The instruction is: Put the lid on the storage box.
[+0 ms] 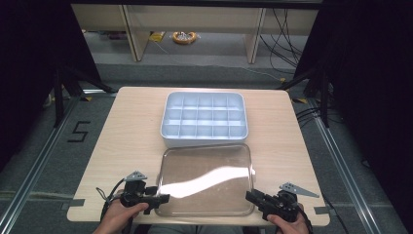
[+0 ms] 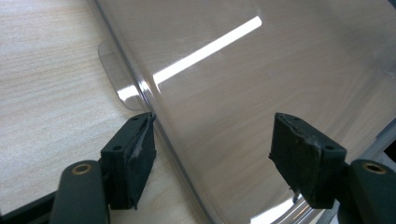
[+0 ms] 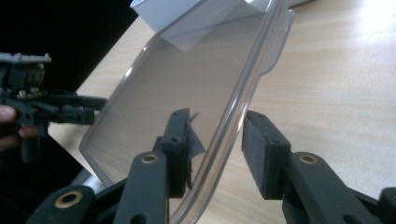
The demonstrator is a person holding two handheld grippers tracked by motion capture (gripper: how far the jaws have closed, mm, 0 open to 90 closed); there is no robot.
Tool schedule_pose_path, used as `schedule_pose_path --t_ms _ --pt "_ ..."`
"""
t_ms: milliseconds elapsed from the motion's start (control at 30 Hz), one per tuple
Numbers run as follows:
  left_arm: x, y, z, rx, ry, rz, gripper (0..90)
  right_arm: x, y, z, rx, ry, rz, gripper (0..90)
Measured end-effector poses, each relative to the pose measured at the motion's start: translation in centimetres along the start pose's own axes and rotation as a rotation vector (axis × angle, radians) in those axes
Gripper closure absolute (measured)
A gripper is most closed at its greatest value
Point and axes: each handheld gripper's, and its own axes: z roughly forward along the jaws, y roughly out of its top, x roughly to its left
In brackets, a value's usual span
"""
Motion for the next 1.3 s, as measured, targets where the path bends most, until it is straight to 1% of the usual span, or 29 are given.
schedule_pose_path --t_ms 33,67,133,167,200,233,300,333,367,467,500,533,567,700,733,767,800,867,900,933,967,1033,1067,1133,1167,1200,1233,1267,1300 --pt "0.0 0.0 0.0 -0.005 0.004 0.002 29.4 -0.1 0.0 0.0 -0.011 0.001 -0.039 63.9" --pt "0.0 0.0 0.0 -0.005 0.004 0.002 29.3 0.2 0.0 -0.1 -0.002 0.014 -0.016 64.0" --pt "0.0 0.0 0.0 -0.010 0.006 -0.004 28.8 0.1 0.2 -0.1 -0.023 0.023 -0.037 64.0" --pt "0.1 0.0 0.0 -0.010 -0.001 -0.016 28.8 0.1 0.2 -0.1 -0.026 0.029 -0.047 64.0" --pt "0.2 0.0 0.0 -0.014 0.001 -0.025 28.9 0.2 0.2 -0.1 -0.025 0.042 -0.043 64.0" --pt "0.3 0.1 -0.1 -0.013 0.004 -0.021 28.7 0.4 0.2 -0.1 -0.028 0.037 -0.035 64.0" --pt "0.2 0.1 0.0 -0.021 0.026 -0.011 28.4 0.5 0.3 -0.2 -0.026 0.041 -0.081 64.1" --pt "0.1 0.1 0.1 -0.023 0.027 -0.019 27.1 0.6 0.3 -0.2 -0.030 0.035 -0.090 64.1" --pt "0.1 0.1 0.0 -0.017 0.028 -0.014 25.8 0.6 0.4 -0.2 -0.046 0.049 -0.108 64.0" --pt "0.3 0.1 -0.1 -0.006 0.029 -0.012 25.9 0.9 0.5 -0.3 -0.037 0.060 -0.087 64.0" --pt "0.3 0.1 -0.1 -0.027 0.022 -0.051 25.9 0.8 0.5 -0.3 -0.044 0.064 -0.104 64.0" --pt "0.3 0.1 -0.1 -0.027 0.022 -0.051 25.9 0.6 0.5 -0.2 -0.049 0.066 -0.140 64.0" --pt "0.4 0.1 -0.1 -0.030 0.021 -0.061 25.9 0.6 0.6 -0.2 -0.052 0.071 -0.139 64.0" --pt "0.3 0.1 -0.1 -0.024 0.025 -0.055 25.9 0.6 0.5 -0.1 -0.054 0.073 -0.143 64.0" --pt "0.4 0.1 -0.2 -0.029 0.017 -0.090 25.9 0.6 0.6 -0.1 -0.058 0.075 -0.137 64.0" --pt "0.4 0.1 -0.2 -0.029 0.017 -0.090 25.9 0.6 0.6 -0.1 -0.058 0.075 -0.137 64.0" --pt "0.5 0.1 -0.2 -0.036 0.012 -0.117 26.0 0.8 0.5 -0.1 -0.056 0.084 -0.128 64.0" --pt "0.4 0.1 -0.2 -0.032 0.026 -0.103 26.2 0.8 0.6 0.0 -0.066 0.091 -0.155 64.0" --pt "0.4 0.1 -0.3 -0.024 0.031 -0.093 26.2 0.9 0.6 -0.1 -0.058 0.089 -0.149 64.0" --pt "0.4 0.1 -0.3 -0.024 0.031 -0.093 26.2 0.9 0.6 -0.2 -0.059 0.085 -0.162 64.0" --pt "0.4 0.1 -0.3 -0.021 0.028 -0.102 26.3 0.9 0.6 -0.2 -0.059 0.094 -0.161 64.0" --pt "0.6 0.1 -0.4 -0.019 0.023 -0.111 28.0 0.9 0.6 -0.2 -0.054 0.090 -0.162 64.0" --pt "0.7 0.1 -0.5 -0.022 0.015 -0.127 29.3 0.9 0.6 -0.2 -0.058 0.092 -0.162 64.0" --pt "0.8 0.1 -0.5 -0.025 0.013 -0.131 29.9 0.9 0.6 -0.2 -0.056 0.091 -0.165 64.0" --pt "0.8 0.1 -0.5 -0.030 0.037 -0.126 29.9 0.9 0.6 -0.2 -0.056 0.091 -0.165 64.0" --pt "0.7 0.1 -0.6 -0.028 0.057 -0.104 28.0 0.9 0.6 -0.2 -0.054 0.094 -0.170 64.1" --pt "0.8 0.1 -0.6 -0.012 0.061 -0.087 27.5 0.9 0.5 -0.2 -0.049 0.093 -0.170 64.8" --pt "0.8 0.1 -0.6 -0.012 0.061 -0.087 27.1 0.9 0.5 -0.2 -0.049 0.093 -0.170 64.8" --pt "0.6 0.2 -0.5 -0.029 0.056 -0.110 27.1 1.1 0.5 -0.2 -0.042 0.086 -0.157 65.3"
